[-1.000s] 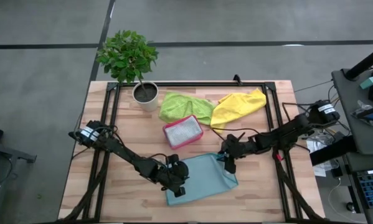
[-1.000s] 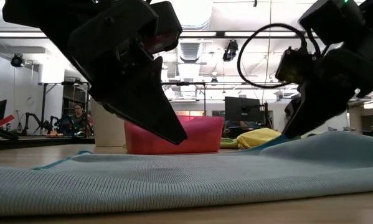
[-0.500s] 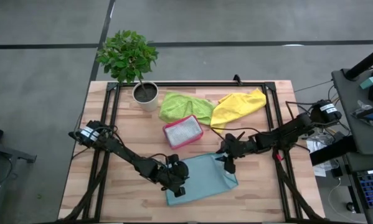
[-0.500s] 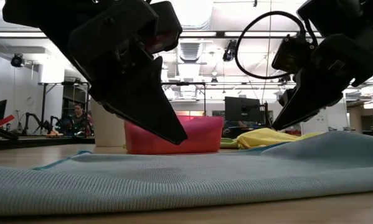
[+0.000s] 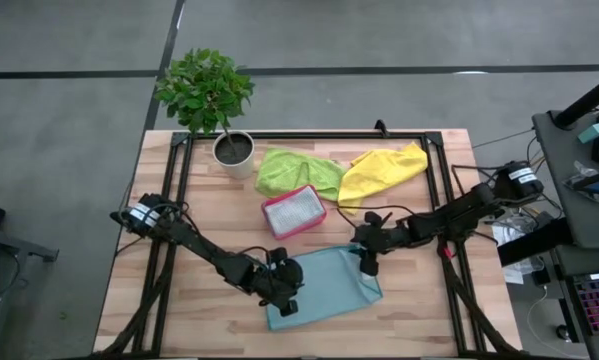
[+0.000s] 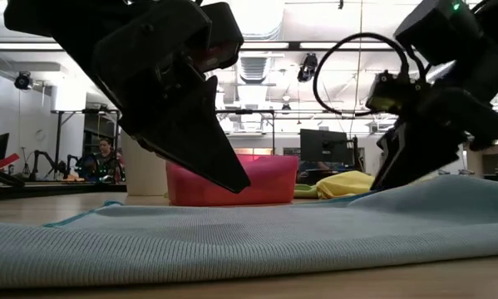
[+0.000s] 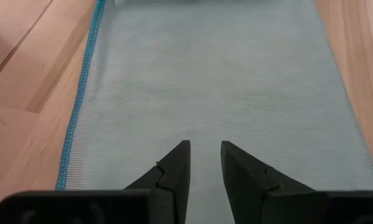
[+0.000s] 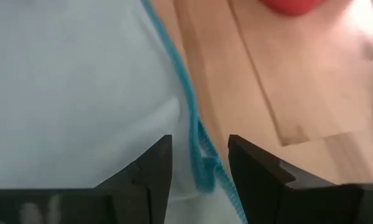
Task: Fold microfiber towels
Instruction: Fold the blue microfiber cloth
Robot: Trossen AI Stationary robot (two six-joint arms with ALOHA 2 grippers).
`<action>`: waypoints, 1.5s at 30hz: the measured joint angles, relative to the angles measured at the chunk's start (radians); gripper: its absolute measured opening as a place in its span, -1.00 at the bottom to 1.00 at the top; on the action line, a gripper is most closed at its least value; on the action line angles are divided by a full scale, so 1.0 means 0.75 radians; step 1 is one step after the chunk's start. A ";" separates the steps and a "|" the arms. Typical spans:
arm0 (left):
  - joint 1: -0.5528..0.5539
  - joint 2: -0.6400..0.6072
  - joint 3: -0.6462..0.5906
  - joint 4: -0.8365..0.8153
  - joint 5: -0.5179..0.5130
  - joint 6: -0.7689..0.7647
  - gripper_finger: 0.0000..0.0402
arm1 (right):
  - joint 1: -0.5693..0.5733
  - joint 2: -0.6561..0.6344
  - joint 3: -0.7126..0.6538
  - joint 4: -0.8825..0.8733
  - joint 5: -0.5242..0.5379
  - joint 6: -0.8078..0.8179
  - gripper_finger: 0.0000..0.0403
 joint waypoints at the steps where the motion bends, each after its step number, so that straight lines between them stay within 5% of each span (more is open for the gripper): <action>1: 0.002 0.000 0.000 0.000 0.000 0.000 -0.63 | 0.000 0.012 0.000 0.003 -0.013 -0.009 -0.27; 13: 0.004 0.000 -0.001 0.000 0.000 0.000 -0.63 | 0.001 0.024 -0.001 0.075 -0.167 -0.053 -0.31; 21: 0.006 0.000 -0.001 0.000 -0.001 0.001 -0.63 | 0.006 0.025 -0.001 0.074 -0.173 -0.049 -0.90; 25: 0.006 0.000 -0.001 0.000 0.000 0.001 -0.63 | 0.006 0.007 0.002 0.063 -0.169 -0.036 -0.95; 39: 0.006 0.000 -0.011 -0.001 0.000 0.000 -0.63 | 0.006 -0.063 0.350 -0.702 0.013 -0.144 -0.96; 45: 0.006 0.000 -0.017 -0.003 -0.001 -0.002 -0.63 | 0.006 -0.063 0.411 -0.707 0.022 -0.168 -0.96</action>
